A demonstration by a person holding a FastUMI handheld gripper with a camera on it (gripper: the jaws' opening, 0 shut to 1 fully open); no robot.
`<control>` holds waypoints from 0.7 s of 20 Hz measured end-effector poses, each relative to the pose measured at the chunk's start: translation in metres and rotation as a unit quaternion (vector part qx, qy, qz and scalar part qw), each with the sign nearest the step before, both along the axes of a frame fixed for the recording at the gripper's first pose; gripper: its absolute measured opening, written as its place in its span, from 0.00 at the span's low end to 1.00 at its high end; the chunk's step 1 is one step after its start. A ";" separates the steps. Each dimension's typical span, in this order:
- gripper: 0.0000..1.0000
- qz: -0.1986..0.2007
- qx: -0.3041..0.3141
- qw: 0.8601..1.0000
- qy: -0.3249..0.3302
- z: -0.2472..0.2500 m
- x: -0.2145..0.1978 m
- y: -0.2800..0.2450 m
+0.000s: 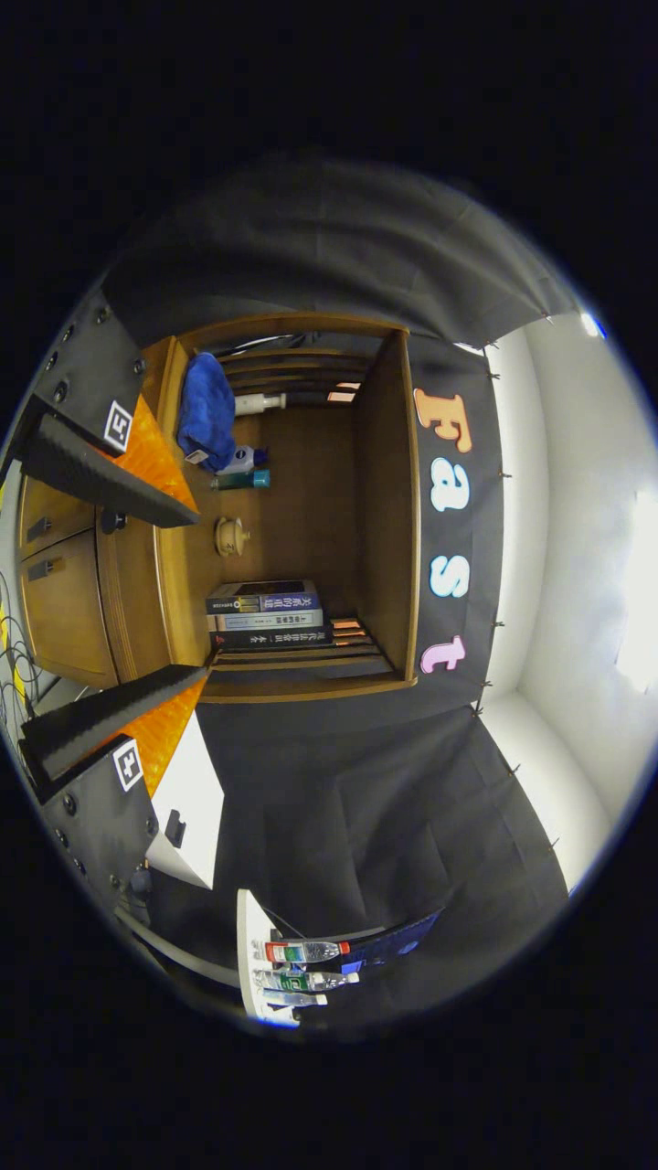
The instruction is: Pull open the drawer, take out the items inside it, and place them on the countertop above the cabinet.
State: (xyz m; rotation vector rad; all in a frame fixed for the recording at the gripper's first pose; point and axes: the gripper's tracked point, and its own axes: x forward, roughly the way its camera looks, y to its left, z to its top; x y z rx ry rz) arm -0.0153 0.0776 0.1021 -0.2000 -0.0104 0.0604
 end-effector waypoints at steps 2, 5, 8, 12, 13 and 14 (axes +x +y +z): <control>0.98 0.002 0.005 1.000 0.007 -0.005 0.003 0.002; 0.98 0.009 0.017 1.000 0.009 -0.007 0.003 0.008; 0.98 0.013 0.016 1.000 0.008 -0.009 0.005 0.011; 0.98 0.014 0.014 1.000 0.009 -0.026 0.013 0.018; 0.98 0.022 0.014 1.000 0.013 -0.035 0.015 0.024; 0.98 0.028 0.012 0.999 0.016 -0.042 0.019 0.028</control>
